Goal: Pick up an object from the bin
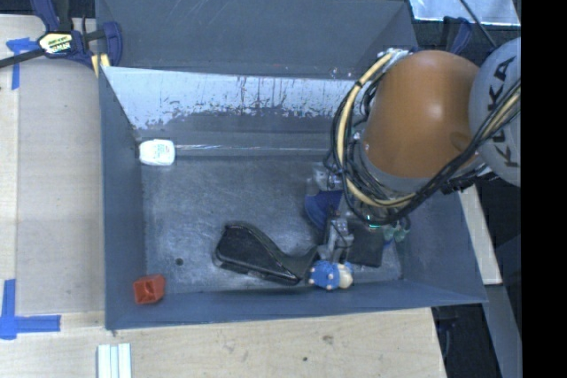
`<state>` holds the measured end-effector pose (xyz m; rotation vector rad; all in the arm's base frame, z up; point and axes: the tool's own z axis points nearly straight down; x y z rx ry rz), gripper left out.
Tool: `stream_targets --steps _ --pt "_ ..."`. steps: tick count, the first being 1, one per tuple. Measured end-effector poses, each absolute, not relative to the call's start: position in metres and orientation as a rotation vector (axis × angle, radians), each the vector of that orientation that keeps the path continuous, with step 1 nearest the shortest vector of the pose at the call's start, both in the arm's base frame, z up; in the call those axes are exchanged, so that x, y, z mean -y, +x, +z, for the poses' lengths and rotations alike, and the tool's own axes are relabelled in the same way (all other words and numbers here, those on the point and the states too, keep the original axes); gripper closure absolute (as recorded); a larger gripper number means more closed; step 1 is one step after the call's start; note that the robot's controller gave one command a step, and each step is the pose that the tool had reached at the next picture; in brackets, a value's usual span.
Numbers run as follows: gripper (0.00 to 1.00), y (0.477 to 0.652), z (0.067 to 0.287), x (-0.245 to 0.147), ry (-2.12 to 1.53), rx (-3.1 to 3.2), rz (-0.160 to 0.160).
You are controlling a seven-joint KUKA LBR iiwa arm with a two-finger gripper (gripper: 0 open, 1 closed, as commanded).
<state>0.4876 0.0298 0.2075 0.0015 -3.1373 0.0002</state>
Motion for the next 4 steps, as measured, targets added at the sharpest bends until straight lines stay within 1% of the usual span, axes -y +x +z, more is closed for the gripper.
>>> stream_targets --steps 1,2,3,4 --pt "0.00 0.493 0.140 0.028 -0.022 3.137 0.004" --pt "0.00 0.526 0.070 0.049 -0.027 3.153 0.000" --pt "1.00 0.528 0.075 0.049 -0.027 3.158 0.000" --pt "1.00 0.533 0.230 0.079 -0.016 3.154 0.004"
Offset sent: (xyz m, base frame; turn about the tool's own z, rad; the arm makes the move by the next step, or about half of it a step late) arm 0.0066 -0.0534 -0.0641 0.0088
